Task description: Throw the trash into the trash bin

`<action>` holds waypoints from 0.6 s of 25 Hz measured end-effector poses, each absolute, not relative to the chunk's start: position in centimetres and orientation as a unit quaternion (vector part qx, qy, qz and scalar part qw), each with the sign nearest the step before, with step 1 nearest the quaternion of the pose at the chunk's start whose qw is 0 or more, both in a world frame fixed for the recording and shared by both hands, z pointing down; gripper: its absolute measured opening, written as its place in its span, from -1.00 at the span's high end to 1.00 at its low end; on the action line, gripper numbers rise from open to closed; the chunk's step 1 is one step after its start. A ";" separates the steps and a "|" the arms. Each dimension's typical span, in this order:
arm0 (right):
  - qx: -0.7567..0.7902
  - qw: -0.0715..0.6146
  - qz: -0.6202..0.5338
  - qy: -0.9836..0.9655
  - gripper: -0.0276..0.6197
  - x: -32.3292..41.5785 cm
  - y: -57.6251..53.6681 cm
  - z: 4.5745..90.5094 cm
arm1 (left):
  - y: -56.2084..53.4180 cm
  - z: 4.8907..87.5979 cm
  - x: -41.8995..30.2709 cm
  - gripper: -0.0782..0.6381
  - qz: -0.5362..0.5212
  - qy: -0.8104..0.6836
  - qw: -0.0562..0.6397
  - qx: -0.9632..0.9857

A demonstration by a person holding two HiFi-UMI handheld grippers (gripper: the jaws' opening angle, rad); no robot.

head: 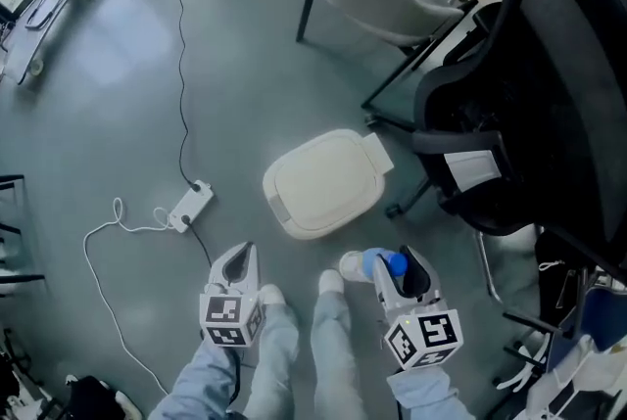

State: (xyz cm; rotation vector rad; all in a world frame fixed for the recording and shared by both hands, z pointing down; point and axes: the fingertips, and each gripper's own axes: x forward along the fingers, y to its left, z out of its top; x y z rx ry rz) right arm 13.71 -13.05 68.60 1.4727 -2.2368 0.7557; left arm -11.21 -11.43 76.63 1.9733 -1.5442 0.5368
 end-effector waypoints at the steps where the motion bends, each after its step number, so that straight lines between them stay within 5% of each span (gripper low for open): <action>1: 0.522 0.180 0.270 -0.789 0.29 13.9 -13.1 69.0 | -11.6 77.0 -11.2 0.79 0.203 -0.576 0.286 0.738; 15: 0.530 0.192 0.290 -0.773 0.29 15.0 -13.9 72.1 | -16.2 83.4 -9.0 0.79 0.247 -0.538 0.288 0.753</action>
